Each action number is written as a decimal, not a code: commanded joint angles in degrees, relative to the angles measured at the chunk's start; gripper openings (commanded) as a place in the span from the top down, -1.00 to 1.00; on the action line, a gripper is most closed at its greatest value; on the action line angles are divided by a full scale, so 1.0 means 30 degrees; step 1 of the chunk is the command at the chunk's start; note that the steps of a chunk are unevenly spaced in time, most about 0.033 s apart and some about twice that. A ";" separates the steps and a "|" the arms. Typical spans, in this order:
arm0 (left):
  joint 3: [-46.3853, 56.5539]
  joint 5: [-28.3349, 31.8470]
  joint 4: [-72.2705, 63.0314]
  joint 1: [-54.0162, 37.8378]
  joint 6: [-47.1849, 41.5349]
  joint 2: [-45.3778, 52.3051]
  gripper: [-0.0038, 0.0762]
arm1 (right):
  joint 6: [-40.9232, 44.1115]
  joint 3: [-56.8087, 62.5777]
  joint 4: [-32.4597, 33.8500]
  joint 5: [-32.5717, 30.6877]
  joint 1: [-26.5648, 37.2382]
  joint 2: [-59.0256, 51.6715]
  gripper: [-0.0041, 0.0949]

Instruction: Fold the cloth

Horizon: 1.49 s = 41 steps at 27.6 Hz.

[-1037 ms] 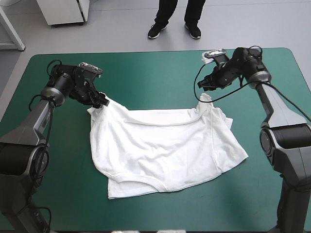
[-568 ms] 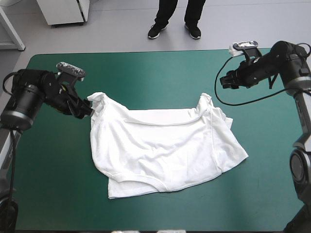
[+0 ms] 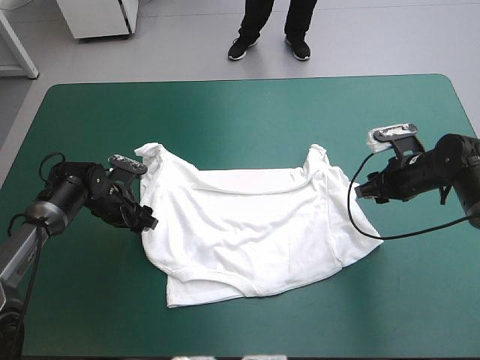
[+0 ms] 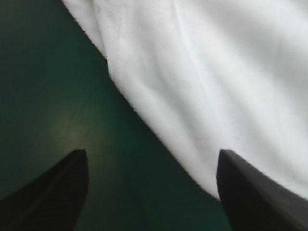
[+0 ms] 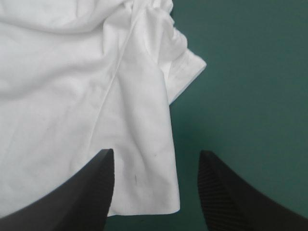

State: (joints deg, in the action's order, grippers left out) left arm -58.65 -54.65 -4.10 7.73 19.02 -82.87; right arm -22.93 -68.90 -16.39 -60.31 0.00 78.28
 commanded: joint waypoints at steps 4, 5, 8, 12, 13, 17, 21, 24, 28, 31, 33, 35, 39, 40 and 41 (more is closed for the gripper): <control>-0.0387 0.0370 -0.0975 0.0040 -0.0057 -0.1166 -0.45 | -0.0132 0.1364 -0.0050 0.0980 0.0034 -0.0959 -0.11; -0.0387 0.0408 -0.1018 0.0040 -0.0018 -0.1522 -0.45 | -0.0132 0.1418 -0.0050 0.1020 0.0034 -0.0959 -0.11; -0.0387 0.0408 -0.1537 0.0040 0.0030 -0.2215 -0.45 | -0.0132 0.1418 0.0164 0.1020 -0.0141 -0.0959 -0.11; -0.0387 0.0292 -0.2018 0.0081 0.0106 -0.2724 -0.43 | 0.0399 0.1418 0.1068 0.0943 -0.1079 -0.0959 -0.11; -0.0387 0.0331 -0.2142 0.0113 0.0145 -0.2721 -0.31 | 0.0808 0.1418 0.1749 0.0929 -0.1507 -0.0924 -0.11; -0.0387 0.0193 -0.2855 0.0597 0.0829 -0.2721 0.26 | 0.1504 0.1739 0.2768 0.1076 -0.2199 -0.0924 -0.11; -0.0387 0.0228 -0.2944 0.1220 0.1009 -0.2721 0.85 | 0.1944 0.2886 0.3537 0.1868 -0.2284 -0.0890 -0.11; -0.0387 0.0180 -0.2737 0.1456 0.1009 -0.2721 0.93 | 0.2154 0.3697 0.4297 0.2524 -0.2284 -0.0854 -0.11; -0.0387 0.0086 -0.2737 0.1537 0.1009 -0.2721 0.93 | 0.2154 0.4347 0.4479 0.2662 -0.2247 -0.0247 -0.11; -0.0387 0.0008 -0.2737 0.1537 0.1009 -0.2685 0.93 | 0.2154 0.4416 0.4514 0.2799 -0.2247 0.0348 -0.11; -0.0387 -0.0006 -0.2737 0.1537 0.1009 -0.2685 0.93 | 0.2119 0.4416 0.4509 0.2831 -0.2247 0.0753 -0.11; -0.0387 -0.0139 -0.2776 0.1568 0.1009 -0.2685 0.93 | 0.2119 0.4416 0.4554 0.2831 -0.2247 0.1158 -0.11; -0.0387 -0.0228 -0.2776 0.1568 0.1009 -0.2648 0.93 | 0.2080 0.4416 0.4480 0.3109 -0.2247 0.1968 -0.10; -0.0387 -0.0228 -0.2740 0.1568 0.1009 -0.2648 0.93 | 0.2080 0.4416 0.4218 0.3103 -0.2247 0.2161 -0.10; -0.0427 -0.0228 -0.2740 0.1568 0.1009 -0.2648 0.93 | 0.2080 0.4416 0.4036 0.3058 -0.2247 0.2399 -0.09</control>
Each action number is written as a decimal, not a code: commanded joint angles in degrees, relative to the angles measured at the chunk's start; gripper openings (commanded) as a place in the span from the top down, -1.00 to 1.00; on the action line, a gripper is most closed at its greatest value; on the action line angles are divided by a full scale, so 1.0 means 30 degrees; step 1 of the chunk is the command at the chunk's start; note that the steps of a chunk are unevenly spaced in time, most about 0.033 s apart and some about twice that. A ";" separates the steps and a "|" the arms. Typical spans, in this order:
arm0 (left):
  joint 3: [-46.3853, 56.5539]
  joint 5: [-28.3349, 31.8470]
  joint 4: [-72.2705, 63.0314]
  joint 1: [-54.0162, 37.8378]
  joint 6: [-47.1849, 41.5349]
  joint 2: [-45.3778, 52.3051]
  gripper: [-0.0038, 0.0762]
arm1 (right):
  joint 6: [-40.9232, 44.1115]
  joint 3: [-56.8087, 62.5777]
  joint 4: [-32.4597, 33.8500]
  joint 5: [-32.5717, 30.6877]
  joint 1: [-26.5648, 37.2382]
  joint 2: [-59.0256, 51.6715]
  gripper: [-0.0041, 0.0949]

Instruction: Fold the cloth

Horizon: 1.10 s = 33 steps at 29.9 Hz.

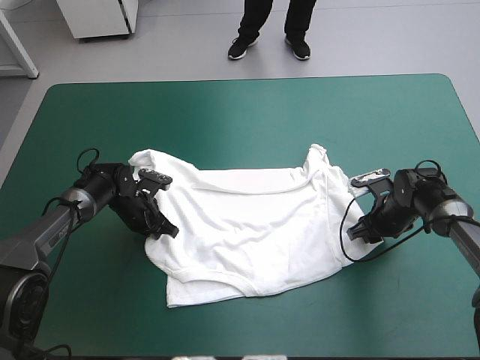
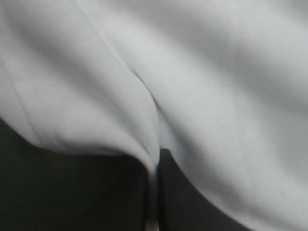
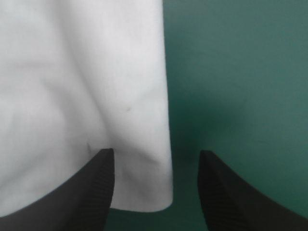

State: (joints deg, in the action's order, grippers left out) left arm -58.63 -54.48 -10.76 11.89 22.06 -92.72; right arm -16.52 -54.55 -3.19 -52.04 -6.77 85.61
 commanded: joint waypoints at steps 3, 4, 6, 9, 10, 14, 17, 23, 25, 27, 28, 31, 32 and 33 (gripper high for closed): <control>-0.0434 -0.0181 -0.0521 0.0184 -0.0001 0.0842 0.93 | -0.0091 -0.0369 -0.1080 0.0073 0.0008 0.0341 0.13; -0.0434 -0.0181 -0.0521 0.0184 -0.0001 0.0919 0.93 | -0.0091 -0.0369 -0.1215 -0.0001 0.0008 0.0375 0.29; -0.0434 -0.0127 -0.0479 0.0184 -0.0103 0.1217 0.93 | -0.0592 -0.0369 -0.1593 -0.0144 0.0008 0.0375 0.71; -0.0434 -0.0212 -0.0479 0.0184 -0.0007 0.1871 0.93 | -0.1208 -0.0369 -0.2569 -0.0222 0.0008 0.0375 0.93; -0.0434 -0.0289 -0.0479 0.0184 -0.0007 0.2062 0.93 | -0.1313 -0.0369 -0.2752 -0.0150 0.0008 0.0375 0.94; -0.0434 -0.0967 -0.0186 0.0149 -0.0007 0.2993 0.93 | -0.1377 -0.0921 -0.2803 -0.0830 0.0008 0.0217 0.95; -0.0434 -0.1386 -0.0008 0.0149 -0.0075 0.3870 0.93 | -0.1377 -0.2123 -0.2689 -0.1777 0.0008 -0.0677 0.95; -0.2535 -0.4183 0.0105 0.0149 -0.0261 0.6126 0.93 | -0.0492 -0.5395 -0.2689 -0.3933 0.0008 -0.2659 0.95; -0.3957 -0.4659 0.0517 0.0149 -0.0762 0.7078 0.93 | -0.0338 -0.6712 -0.2689 -0.4550 0.0008 -0.3362 0.95; -0.5771 -0.5008 0.0730 0.0149 -0.1114 0.7890 0.93 | -0.0048 -0.7932 -0.2689 -0.4850 0.0008 -0.4051 0.95; -0.6563 -0.5276 0.0831 0.0149 -0.1189 0.8143 0.93 | 0.0083 -0.8631 -0.2689 -0.5011 0.0008 -0.4380 0.95; -0.9723 -0.6022 0.0870 0.0149 -0.1743 0.8699 0.93 | 0.0415 -1.0841 -0.2689 -0.5481 0.0008 -0.5119 0.95; -1.0477 -0.6109 0.0870 0.0149 -0.1745 0.8800 0.93 | 0.0557 -1.1433 -0.2689 -0.5587 0.0008 -0.5318 0.95; -1.1544 -0.6202 0.0870 0.0149 -0.1745 0.8890 0.93 | 0.0646 -1.2165 -0.2689 -0.5670 0.0008 -0.5550 0.95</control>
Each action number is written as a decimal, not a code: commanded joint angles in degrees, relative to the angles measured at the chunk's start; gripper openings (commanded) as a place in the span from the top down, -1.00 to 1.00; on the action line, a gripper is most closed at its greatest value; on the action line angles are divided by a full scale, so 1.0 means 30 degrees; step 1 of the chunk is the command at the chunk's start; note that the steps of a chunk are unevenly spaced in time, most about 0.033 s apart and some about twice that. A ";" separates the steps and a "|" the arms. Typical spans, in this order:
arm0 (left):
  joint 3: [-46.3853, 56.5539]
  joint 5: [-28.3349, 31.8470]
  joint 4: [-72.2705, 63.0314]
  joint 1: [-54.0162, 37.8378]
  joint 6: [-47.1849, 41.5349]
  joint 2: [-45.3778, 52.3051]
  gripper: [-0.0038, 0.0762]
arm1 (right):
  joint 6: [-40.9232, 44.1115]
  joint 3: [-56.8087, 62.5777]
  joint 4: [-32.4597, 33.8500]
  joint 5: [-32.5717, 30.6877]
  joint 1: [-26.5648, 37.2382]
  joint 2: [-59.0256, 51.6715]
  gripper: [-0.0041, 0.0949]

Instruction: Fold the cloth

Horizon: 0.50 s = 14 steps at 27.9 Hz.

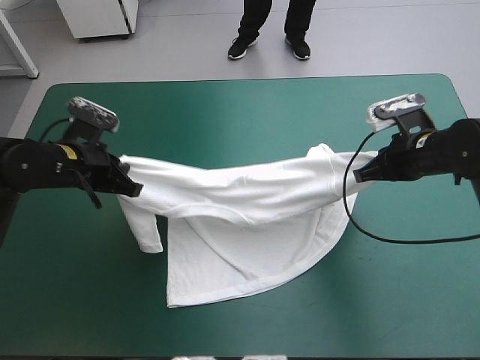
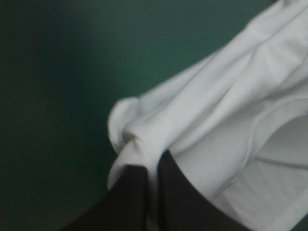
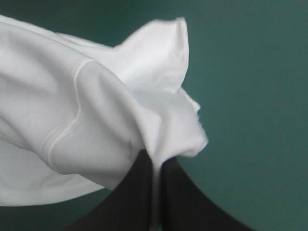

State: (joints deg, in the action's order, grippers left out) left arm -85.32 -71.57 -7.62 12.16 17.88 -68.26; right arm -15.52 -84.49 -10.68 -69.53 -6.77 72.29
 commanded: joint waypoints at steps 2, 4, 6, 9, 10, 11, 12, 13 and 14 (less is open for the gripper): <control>-0.3992 -0.0502 -0.0134 0.0059 -0.0590 0.0891 0.93 | 0.0452 -0.3432 -0.0271 0.0203 0.0008 -0.1591 0.95; -0.5549 -0.0502 -0.0132 0.0059 -0.0644 0.0999 0.93 | 0.0527 -0.4758 -0.0271 0.0233 0.0008 -0.2006 0.95; -0.7075 -0.0502 -0.0217 0.0146 -0.0785 0.0999 0.93 | 0.0527 -0.5895 -0.0310 0.0643 0.0008 -0.2350 0.95; -0.9057 -0.0502 -0.0253 0.0803 -0.0785 0.0999 0.93 | 0.0447 -0.7184 -0.0206 0.1433 -0.0299 -0.3025 0.95; -0.9769 -0.0502 -0.0218 0.1043 -0.0785 0.0999 0.93 | 0.0268 -0.7628 -0.0134 0.1667 -0.0525 -0.3250 0.95; -1.0501 -0.0535 -0.0179 0.1349 -0.0785 0.0999 0.93 | 0.0131 -0.7992 -0.0033 0.1835 -0.0765 -0.3419 0.95; -1.1245 -0.0535 -0.0179 0.1647 -0.0785 0.0999 0.93 | 0.0085 -0.8458 0.0073 0.2087 -0.1008 -0.3590 0.95; -1.2580 -0.0546 -0.0068 0.2096 -0.0785 0.0999 0.93 | 0.0085 -0.9437 0.0327 0.2530 -0.1534 -0.3959 0.95; -1.3280 -0.0579 0.0023 0.2295 -0.0835 0.0999 0.93 | 0.0085 -0.9986 0.0508 0.2660 -0.1775 -0.4079 0.95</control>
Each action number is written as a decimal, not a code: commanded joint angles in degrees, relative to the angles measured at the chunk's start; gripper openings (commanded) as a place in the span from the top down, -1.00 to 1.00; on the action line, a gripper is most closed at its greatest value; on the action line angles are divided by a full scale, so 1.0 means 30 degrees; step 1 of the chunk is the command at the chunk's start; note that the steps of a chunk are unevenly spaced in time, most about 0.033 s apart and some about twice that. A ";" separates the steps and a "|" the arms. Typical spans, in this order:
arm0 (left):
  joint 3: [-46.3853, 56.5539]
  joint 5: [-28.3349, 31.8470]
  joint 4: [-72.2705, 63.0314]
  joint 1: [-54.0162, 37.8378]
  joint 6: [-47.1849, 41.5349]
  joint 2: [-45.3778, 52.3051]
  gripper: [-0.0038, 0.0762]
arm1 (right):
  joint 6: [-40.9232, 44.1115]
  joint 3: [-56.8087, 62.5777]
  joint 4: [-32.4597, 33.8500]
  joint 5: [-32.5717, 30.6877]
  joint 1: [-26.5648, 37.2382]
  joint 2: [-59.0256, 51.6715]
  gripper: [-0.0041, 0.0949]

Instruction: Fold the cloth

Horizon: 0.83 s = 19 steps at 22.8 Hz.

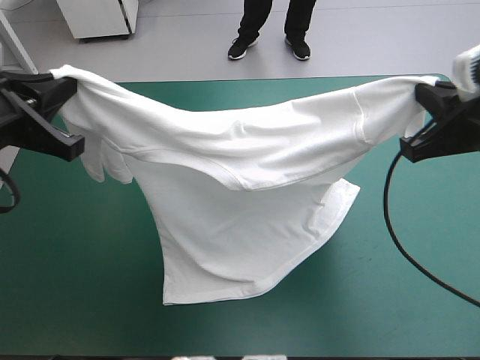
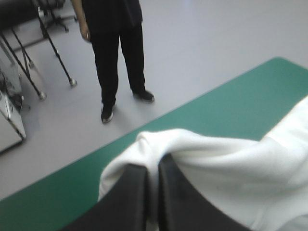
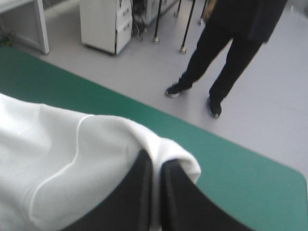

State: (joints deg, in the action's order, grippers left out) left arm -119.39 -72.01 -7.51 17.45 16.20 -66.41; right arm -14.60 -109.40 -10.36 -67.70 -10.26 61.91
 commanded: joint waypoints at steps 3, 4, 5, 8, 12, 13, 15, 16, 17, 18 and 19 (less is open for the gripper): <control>-0.3562 -0.0563 -0.0009 0.0804 -0.0653 0.0471 0.93 | -0.0219 -0.3162 0.0529 0.2329 -0.1530 -0.1017 0.95; -0.3952 -0.0563 -0.0095 0.0804 -0.0693 0.0552 0.93 | -0.0219 -0.3611 0.0529 0.2451 -0.1867 -0.1171 0.95; -0.4215 -0.0563 -0.0092 0.0804 -0.0734 0.0725 0.93 | -0.0219 -0.4008 0.0529 0.2560 -0.2179 -0.1328 0.95; -0.4365 -0.0563 -0.0697 0.0804 -0.1029 0.1192 0.93 | -0.0219 -0.4746 0.0529 0.2604 -0.2904 -0.1705 0.95; -0.4331 -0.0589 -0.0573 0.0804 -0.1771 0.1706 0.93 | -0.0009 -0.4674 0.0749 0.2330 -0.3198 -0.2132 0.95; -0.4089 -0.0589 -0.0305 0.0804 -0.1909 0.1426 0.93 | 0.0165 -0.4674 0.1352 0.2449 -0.3198 -0.1824 0.95; -0.3388 -0.0589 0.0148 0.0804 -0.2334 0.0672 0.93 | 0.1034 -0.4609 0.2697 0.2056 -0.3198 -0.0951 0.95; -0.3172 -0.0589 0.0193 0.0804 -0.2470 0.0397 0.93 | 0.1296 -0.4431 0.3280 0.1914 -0.3198 -0.0624 0.95; -0.2637 -0.0589 0.0193 0.0804 -0.2505 -0.0336 0.93 | 0.1514 -0.3691 0.4054 0.2005 -0.3198 -0.0003 0.95; -0.2276 -0.0589 0.0226 0.0804 -0.2505 -0.1003 0.93 | 0.1514 -0.2964 0.4491 0.2082 -0.3198 0.0453 0.95; -0.2076 -0.0589 0.0330 0.0804 -0.2505 -0.1710 0.93 | 0.1514 -0.2303 0.5019 0.2082 -0.3198 0.0972 0.95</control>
State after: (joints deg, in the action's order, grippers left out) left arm -126.38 -72.01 -7.04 19.63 9.34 -68.33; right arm -10.52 -118.94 1.09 -65.82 -19.83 61.78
